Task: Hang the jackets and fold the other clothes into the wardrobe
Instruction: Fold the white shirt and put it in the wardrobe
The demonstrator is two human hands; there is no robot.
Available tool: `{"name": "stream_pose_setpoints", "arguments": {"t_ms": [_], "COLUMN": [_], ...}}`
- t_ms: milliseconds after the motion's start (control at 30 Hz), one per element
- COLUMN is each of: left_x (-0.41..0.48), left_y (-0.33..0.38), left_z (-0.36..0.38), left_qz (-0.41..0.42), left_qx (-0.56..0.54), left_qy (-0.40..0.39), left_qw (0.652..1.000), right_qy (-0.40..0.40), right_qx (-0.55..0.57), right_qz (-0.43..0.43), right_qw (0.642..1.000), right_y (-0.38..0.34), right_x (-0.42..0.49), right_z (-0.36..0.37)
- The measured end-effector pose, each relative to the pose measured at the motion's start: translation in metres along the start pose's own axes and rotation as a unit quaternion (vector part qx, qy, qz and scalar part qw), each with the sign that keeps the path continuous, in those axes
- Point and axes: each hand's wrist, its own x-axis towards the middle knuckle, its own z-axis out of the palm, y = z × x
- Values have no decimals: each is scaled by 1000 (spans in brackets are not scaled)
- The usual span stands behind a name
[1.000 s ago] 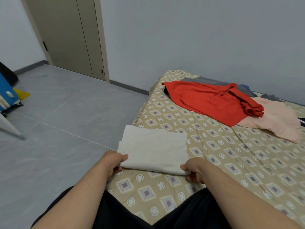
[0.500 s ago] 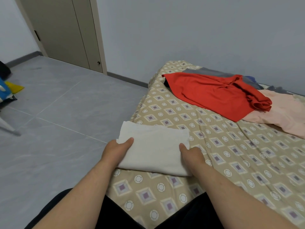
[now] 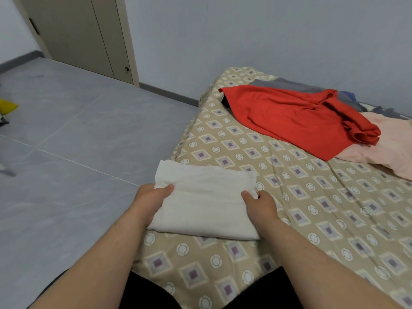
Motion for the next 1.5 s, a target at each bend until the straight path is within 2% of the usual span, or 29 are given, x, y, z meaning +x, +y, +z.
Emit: {"name": "stream_pose_setpoints", "arguments": {"t_ms": [133, 267, 367, 600, 867, 1033, 1200, 1500], "left_x": [1, -4, -10, -47, -85, -93, -83, -15], "left_y": [-3, -3, -1, 6, 21, 28, 29, 38], "left_z": [0, 0, -1, -11, -17, -24, -39, -76], "left_qz": [12, 9, -7, 17, 68, 120, 133, 104], "left_qx": [3, -29, -67, -94, -113, -100, -100, -165], "left_qy": [1, -4, -11, -13, -31, -16, 4, 50], "left_qw": [1000, 1000, 998, 995, 991, 988, 986, 980], "right_qy": [-10, -83, -97, -81, -71, -38, 9, -36], "right_qx": [49, 185, 217, 187, 207, 160, 77, 75], "right_qz": [-2, 58, 76, 33, -23, -87, -165, -164], "right_qw": [999, 978, 968, 978, 975, 983, 983, 983], "right_y": [-3, -11, -13, -22, -32, -37, -55, -122], "right_x": [0, -3, -10, -48, -82, -92, -94, -46], "right_z": [-4, -9, -10, -24, -52, -58, -49, 17]}}
